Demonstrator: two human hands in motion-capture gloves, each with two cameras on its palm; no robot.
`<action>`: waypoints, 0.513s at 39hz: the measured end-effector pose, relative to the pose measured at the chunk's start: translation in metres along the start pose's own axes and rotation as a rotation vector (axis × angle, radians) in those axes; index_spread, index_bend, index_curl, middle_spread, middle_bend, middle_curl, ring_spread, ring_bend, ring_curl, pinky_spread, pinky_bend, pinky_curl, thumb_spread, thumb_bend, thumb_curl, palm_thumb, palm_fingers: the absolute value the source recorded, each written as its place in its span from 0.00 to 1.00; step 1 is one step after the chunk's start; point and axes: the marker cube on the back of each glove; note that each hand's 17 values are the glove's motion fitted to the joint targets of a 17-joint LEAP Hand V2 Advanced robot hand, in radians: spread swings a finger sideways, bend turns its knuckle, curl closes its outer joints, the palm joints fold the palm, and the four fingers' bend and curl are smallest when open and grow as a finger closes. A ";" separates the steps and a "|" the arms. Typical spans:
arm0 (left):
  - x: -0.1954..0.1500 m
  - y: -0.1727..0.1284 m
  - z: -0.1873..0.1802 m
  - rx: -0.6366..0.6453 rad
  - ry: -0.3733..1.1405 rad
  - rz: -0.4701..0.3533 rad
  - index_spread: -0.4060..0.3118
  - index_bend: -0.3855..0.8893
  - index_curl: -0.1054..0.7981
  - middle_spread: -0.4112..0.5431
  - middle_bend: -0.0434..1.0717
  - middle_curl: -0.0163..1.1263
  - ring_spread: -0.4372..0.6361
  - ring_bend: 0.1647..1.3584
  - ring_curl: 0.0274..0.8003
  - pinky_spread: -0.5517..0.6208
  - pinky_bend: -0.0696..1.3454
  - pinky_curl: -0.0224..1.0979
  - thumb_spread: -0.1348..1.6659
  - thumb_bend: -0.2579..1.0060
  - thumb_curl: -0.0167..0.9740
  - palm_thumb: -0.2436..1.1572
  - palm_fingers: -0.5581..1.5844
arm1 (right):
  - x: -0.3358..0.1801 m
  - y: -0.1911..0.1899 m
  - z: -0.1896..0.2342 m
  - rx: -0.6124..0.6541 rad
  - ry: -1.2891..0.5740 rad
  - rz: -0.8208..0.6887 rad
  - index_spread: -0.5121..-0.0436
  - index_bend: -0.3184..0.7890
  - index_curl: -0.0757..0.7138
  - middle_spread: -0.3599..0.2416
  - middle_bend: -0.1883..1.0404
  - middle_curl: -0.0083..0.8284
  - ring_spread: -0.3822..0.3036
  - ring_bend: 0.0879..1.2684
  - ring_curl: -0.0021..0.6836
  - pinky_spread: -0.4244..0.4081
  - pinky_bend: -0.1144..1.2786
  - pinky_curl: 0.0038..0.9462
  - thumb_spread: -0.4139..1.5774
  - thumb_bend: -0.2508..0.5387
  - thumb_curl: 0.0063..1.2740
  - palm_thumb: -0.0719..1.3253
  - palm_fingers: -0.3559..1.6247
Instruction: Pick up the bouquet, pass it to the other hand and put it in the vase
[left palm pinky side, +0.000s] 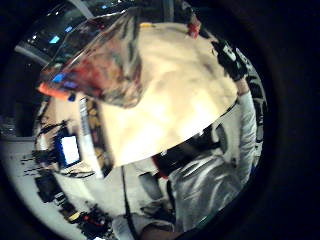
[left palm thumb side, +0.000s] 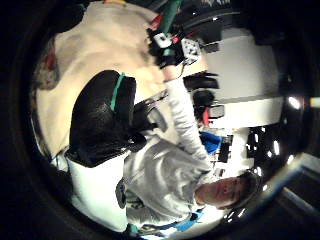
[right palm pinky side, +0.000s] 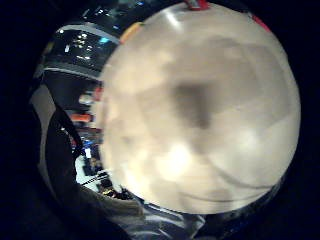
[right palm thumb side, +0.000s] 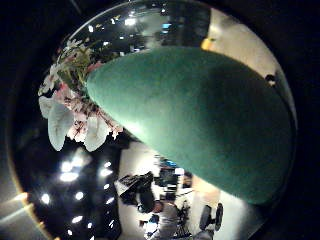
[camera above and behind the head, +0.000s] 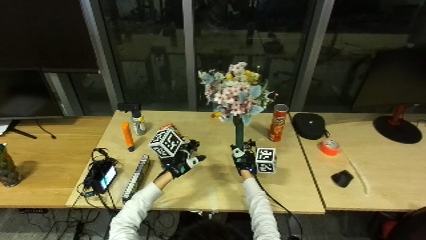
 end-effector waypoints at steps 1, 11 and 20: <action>0.003 -0.007 0.000 0.026 0.054 0.007 0.53 0.51 0.61 0.53 0.23 0.37 0.71 0.12 0.33 0.77 0.14 0.18 0.75 0.19 0.34 0.45 0.48 | -0.006 -0.001 0.000 0.017 -0.039 -0.038 0.62 0.75 0.66 0.32 0.82 0.77 0.28 0.78 0.83 0.25 0.65 0.52 0.72 0.37 0.33 0.76 0.91; 0.049 -0.089 0.009 0.248 0.569 0.064 0.61 0.41 0.58 0.58 0.19 0.36 0.70 0.17 0.36 0.75 0.18 0.21 0.70 0.19 0.36 0.50 0.44 | -0.052 0.018 0.014 -0.130 -0.438 -0.165 0.63 0.76 0.73 0.35 0.88 0.79 0.29 0.83 0.87 0.27 0.69 0.57 0.66 0.31 0.39 0.78 0.88; 0.116 -0.122 0.017 0.248 0.706 0.174 0.65 0.37 0.50 0.58 0.24 0.36 0.66 0.24 0.38 0.72 0.21 0.24 0.65 0.19 0.38 0.52 0.45 | -0.054 0.034 0.048 -0.002 -0.420 -0.415 0.63 0.76 0.78 0.36 0.90 0.79 0.30 0.85 0.88 0.27 0.70 0.60 0.64 0.30 0.43 0.80 0.87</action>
